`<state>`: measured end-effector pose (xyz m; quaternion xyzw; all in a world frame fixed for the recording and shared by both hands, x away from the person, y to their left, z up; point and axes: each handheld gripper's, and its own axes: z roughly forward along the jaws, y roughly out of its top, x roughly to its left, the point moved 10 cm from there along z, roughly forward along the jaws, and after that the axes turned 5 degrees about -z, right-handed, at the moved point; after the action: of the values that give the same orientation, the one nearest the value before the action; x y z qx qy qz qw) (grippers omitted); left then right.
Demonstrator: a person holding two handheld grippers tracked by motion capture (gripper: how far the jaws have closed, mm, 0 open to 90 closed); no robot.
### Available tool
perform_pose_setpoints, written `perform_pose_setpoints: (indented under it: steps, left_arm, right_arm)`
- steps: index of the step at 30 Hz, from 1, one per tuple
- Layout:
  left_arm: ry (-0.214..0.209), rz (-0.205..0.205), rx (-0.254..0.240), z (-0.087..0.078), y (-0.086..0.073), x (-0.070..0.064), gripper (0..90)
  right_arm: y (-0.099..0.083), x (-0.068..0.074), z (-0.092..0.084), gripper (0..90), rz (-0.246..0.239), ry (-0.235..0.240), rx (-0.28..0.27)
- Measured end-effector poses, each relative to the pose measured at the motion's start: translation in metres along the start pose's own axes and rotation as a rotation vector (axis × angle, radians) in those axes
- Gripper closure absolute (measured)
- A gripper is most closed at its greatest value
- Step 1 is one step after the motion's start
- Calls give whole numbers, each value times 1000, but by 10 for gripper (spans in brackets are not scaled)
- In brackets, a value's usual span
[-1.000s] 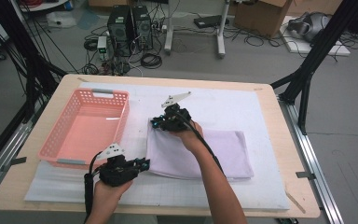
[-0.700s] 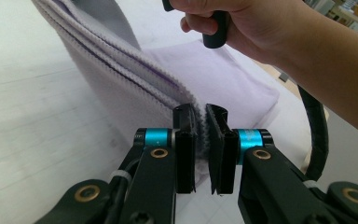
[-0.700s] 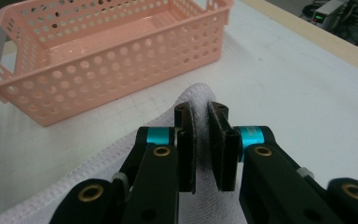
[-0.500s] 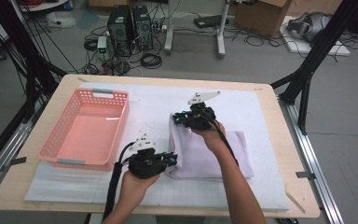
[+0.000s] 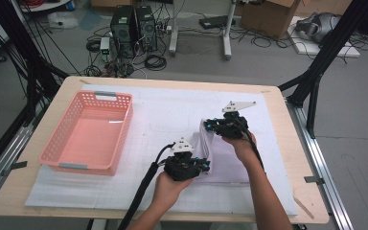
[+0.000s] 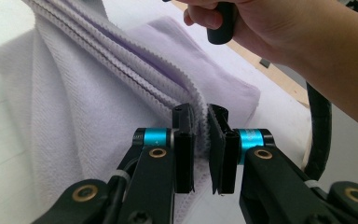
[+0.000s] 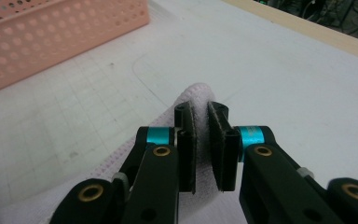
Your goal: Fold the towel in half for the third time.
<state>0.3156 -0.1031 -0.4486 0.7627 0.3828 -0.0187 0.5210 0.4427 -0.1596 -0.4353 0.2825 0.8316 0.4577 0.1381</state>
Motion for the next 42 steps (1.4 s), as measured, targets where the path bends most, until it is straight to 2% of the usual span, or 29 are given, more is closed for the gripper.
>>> perform_pose_setpoints:
  steps: [6,8,10,12,15,17,20,23,27,28,30,32,34,38,40,42]
  left_arm:
    - [9,16,16,27,4,-11,780]
    - [13,33,10,32,4,-14,729]
    - [1,46,-2,33,5,-17,620]
    - [3,77,-20,29,7,-16,519]
    - [7,114,-56,17,13,-15,430]
    - [4,122,-80,7,16,-12,421]
    - [23,135,-104,-8,17,-1,415]
    - [35,113,-120,-20,14,12,409]
    - [64,114,-148,-38,7,30,401]
    - [69,111,-150,-42,5,35,399]
    - [84,97,-147,-49,-1,45,396]
    - [97,87,-155,-57,-6,55,394]
    - [99,74,-169,-65,-9,61,394]
    - [127,95,-169,-78,-17,73,389]
    - [133,90,-173,-84,-19,78,388]
    - [139,81,-180,-91,-20,83,388]
  right_arm:
    - [-19,-19,-15,824,30,-33,-1]
    - [-23,-24,-20,824,38,-39,-6]
    - [-28,-28,-24,824,45,-45,-7]
    - [-34,-34,-29,824,43,-57,1]
    - [-41,-43,-34,825,50,-82,17]
    - [-45,-50,-38,824,59,-100,21]
    - [-50,-57,-43,824,69,-122,32]
    - [-56,-61,-47,824,56,-157,71]
    - [-69,-67,-54,818,66,-195,102]
    - [-72,-69,-55,795,76,-209,109]
    - [-76,-73,-61,690,122,-240,88]
    - [-76,-74,-73,571,176,-267,45]
    - [-77,-71,-87,546,202,-285,11]
    - [-82,-55,-111,514,183,-312,-18]
    - [-90,-41,-117,486,190,-300,-12]
    - [-100,-25,-118,470,208,-266,-12]
